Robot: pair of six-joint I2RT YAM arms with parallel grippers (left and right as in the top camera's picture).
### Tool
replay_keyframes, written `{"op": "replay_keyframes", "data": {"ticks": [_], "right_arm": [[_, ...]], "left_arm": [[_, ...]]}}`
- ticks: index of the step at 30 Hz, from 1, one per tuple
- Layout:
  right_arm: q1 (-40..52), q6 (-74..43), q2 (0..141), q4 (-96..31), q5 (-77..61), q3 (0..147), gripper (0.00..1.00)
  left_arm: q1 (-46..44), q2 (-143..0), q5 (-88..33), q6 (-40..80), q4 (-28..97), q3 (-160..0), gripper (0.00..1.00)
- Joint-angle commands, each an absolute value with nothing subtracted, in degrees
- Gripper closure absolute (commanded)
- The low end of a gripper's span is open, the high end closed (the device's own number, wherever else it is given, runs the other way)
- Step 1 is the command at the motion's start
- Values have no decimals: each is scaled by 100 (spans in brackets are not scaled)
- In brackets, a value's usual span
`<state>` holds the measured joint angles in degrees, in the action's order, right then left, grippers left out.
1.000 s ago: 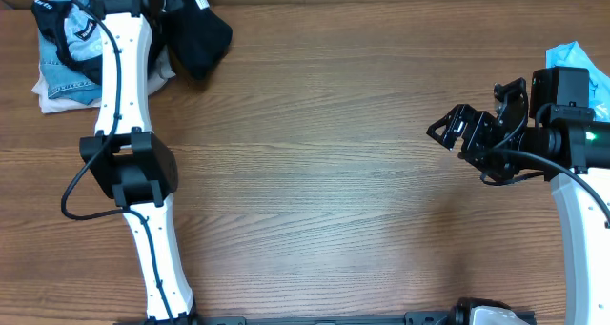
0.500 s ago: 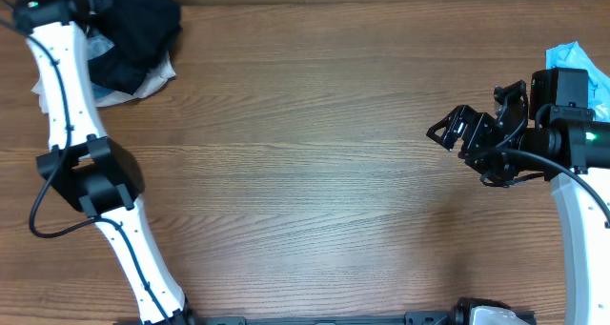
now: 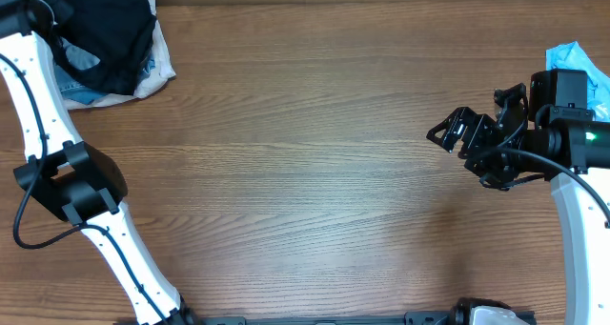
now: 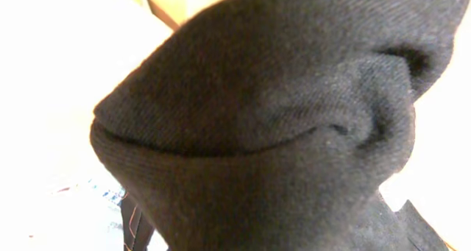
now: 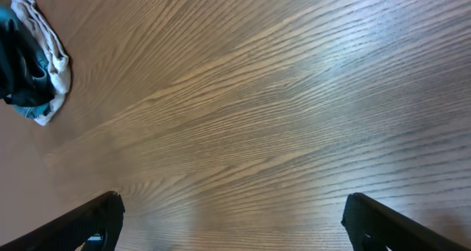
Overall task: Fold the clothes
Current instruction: 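Lower the bundle onto the clothes stack and open the left gripper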
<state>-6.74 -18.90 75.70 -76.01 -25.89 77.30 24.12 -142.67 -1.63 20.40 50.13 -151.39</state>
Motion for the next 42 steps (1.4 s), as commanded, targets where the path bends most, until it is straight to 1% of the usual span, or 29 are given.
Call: {"op": "replay_keyframes", "data": {"ticks": [1,6,11,12,13,15,16,20,26,30,38,39,40,41,42], "right_arm": [[-683,-1911,7566,-7623,-2574,7721,0],[-683,-1909,7566,-7660,-2571,7721,0],[-683,-1909,7566,-7682,-2574,7721,0],[-683,-1909,7566,-7690,-2574,7721,0],[-683,-1909,7566,-7712,-2571,7721,0],[-683,-1907,7566,-7734,-2571,7721,0],[-683,-1907,7566,-7734,-2571,7721,0],[-683,-1907,7566,-7730,-2571,7721,0],[-683,-1903,7566,-7730,-2569,7721,0],[-683,-1898,7566,-7728,-2571,7721,0],[-681,-1750,7566,-7760,-2571,7721,0],[-683,-1750,7566,-7760,-2571,7721,0],[-683,-1730,7566,-7756,-2571,7721,0],[-683,-1675,7566,-7756,-2574,7721,0],[-683,-1634,7566,-7762,-2571,7721,0]], "left_arm": [[2447,-14315,207,2191,4928,-14995,87],[2475,-14394,624,2331,4906,-14796,85],[2506,-14564,672,2493,4908,-14617,83],[2512,-14619,681,2545,4912,-14612,79],[2517,-14693,711,2606,4912,-14606,72],[2521,-14779,722,2622,4919,-14599,68],[2521,-14816,775,2622,4928,-14597,61],[2515,-14796,969,2508,4965,-14606,1],[2510,-14510,1118,2399,5116,-14610,0],[2502,-13985,1090,2397,5317,-14610,0],[2375,-13091,628,2394,5417,-14610,0],[2349,-13037,484,2397,5422,-14610,3],[2316,-13015,333,2397,5424,-14610,10],[2281,-13013,161,2399,5422,-14610,25],[2246,-13023,60,2401,5424,-14606,44]]}}
